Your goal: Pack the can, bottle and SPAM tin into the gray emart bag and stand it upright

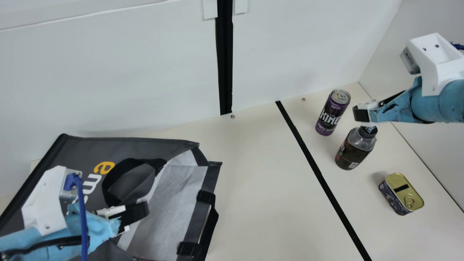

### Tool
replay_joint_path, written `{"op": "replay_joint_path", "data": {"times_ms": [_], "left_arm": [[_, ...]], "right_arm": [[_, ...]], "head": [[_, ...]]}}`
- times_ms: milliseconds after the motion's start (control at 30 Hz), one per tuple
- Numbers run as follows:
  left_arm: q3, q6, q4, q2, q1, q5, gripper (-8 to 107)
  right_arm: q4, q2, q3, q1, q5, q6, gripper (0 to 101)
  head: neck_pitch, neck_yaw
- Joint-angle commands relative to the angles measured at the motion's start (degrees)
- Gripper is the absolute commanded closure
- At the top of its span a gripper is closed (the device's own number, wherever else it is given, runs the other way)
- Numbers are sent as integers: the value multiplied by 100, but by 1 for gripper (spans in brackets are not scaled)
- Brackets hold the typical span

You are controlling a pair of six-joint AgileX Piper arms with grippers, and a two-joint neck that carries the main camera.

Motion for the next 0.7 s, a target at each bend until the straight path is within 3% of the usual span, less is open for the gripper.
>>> {"op": "replay_joint_path", "data": {"times_ms": [0,667], "left_arm": [[0,0,0,0,0,0,107],[0,0,0,0,0,0,107]], "right_arm": [[-15,126,-120,16,-1,11,6],[-262,1495,-1162,194,-1,100,6]], "head": [[-121,-14],[-121,-14]]}}
